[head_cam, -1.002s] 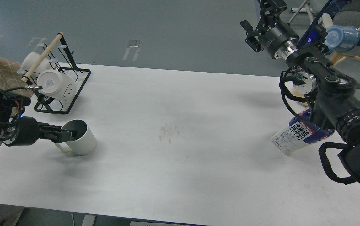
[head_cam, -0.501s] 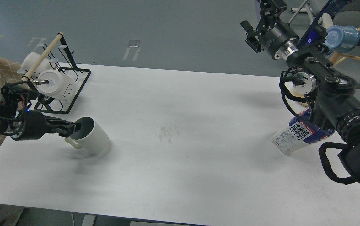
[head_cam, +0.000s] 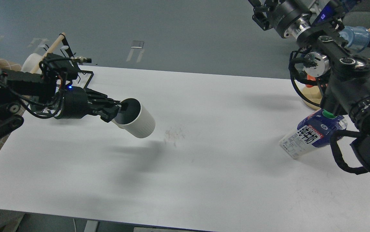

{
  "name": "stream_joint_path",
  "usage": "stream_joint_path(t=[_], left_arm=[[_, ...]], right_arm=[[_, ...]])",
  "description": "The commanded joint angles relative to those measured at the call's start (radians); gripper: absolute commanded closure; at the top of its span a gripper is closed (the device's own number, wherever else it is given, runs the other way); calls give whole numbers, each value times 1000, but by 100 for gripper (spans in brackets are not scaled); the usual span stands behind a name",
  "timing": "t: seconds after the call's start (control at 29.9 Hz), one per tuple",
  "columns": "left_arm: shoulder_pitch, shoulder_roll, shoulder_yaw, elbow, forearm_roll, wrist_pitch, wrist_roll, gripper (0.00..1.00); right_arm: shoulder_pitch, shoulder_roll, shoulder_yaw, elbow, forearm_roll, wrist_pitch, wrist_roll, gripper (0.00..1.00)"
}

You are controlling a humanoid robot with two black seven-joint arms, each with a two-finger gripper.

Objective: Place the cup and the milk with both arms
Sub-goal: 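Carry the mug with the left gripper toward the table center and lower it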

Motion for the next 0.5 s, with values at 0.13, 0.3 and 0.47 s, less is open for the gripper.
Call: stream_joint_path(t=[0.13,0.3,0.47], left_arm=[[-122,-212,140,102,93,-1,13,100],[-213,-327,254,200,96,-1,28,100],[-267,-417,314,317,126,-1,25,100]], right_arm=[[21,0,0,0,0,0,0,0],[21,0,0,0,0,0,0,0],[21,0,0,0,0,0,0,0]])
